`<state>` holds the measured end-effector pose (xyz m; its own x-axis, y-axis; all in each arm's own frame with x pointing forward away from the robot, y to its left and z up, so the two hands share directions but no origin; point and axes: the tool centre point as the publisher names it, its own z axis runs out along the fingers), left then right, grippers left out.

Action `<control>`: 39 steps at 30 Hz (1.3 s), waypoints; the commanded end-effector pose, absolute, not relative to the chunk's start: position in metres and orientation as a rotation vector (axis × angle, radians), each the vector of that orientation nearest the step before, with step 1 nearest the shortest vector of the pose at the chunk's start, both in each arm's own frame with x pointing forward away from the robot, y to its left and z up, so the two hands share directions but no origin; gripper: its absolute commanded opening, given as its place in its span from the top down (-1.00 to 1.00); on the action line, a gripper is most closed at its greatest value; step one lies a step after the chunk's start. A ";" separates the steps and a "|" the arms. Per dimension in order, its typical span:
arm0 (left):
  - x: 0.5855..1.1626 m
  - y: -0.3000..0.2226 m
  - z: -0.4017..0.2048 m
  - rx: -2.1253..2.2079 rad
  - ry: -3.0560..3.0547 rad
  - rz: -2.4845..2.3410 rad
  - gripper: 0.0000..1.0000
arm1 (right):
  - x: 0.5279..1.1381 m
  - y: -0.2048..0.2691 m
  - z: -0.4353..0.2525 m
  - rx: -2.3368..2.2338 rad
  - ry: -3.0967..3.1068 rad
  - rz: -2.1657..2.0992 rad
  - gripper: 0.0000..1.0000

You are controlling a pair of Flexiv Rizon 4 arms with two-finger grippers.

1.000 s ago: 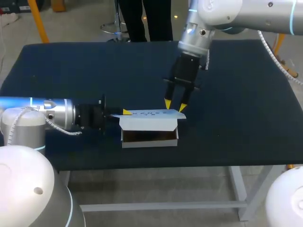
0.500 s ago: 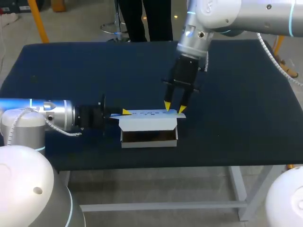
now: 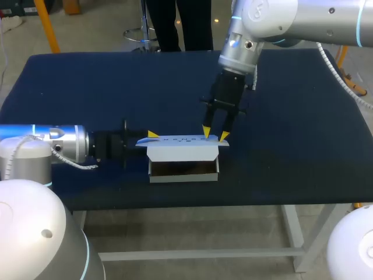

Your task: Assemble the packaging by folding the flat box into shape, placing the metal phone stand inside, and closing the box properly

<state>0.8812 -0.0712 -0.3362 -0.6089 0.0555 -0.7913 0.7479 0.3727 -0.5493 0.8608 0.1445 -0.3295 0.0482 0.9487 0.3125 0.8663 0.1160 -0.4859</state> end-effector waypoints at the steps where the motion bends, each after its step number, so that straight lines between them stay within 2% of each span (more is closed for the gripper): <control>1: 0.874 -0.061 -0.330 0.673 1.923 -1.265 0.17 | 0.859 0.144 -0.330 -1.764 -1.825 0.181 0.09; 7: 0.864 -0.039 -0.324 0.658 1.952 -1.224 0.15 | 0.858 0.144 -0.331 -1.767 -1.821 0.176 0.09; 10: 0.859 -0.024 -0.320 0.654 1.983 -1.201 0.00 | 0.857 0.144 -0.331 -1.767 -1.821 0.171 0.07; 13: 0.854 -0.009 -0.313 0.667 2.025 -1.184 -0.51 | 0.857 0.144 -0.332 -1.766 -1.822 0.168 0.08; 17: 0.850 0.008 -0.304 0.714 2.093 -1.139 -1.00 | 0.856 0.145 -0.332 -1.765 -1.824 0.163 0.07; 34: 0.865 0.047 -0.278 0.792 2.588 -0.983 -1.00 | 0.855 0.145 -0.332 -1.778 -1.825 0.146 0.04; 36: 0.869 0.048 -0.280 0.721 2.650 -0.882 -1.00 | 0.854 0.144 -0.332 -1.780 -1.825 0.144 0.04; 38: 0.879 0.051 -0.288 0.587 2.677 -0.438 -1.00 | 0.854 0.144 -0.332 -1.783 -1.824 0.143 0.02; 39: 0.879 0.051 -0.288 0.587 2.677 -0.438 -1.00 | 0.854 0.143 -0.333 -1.784 -1.823 0.143 0.01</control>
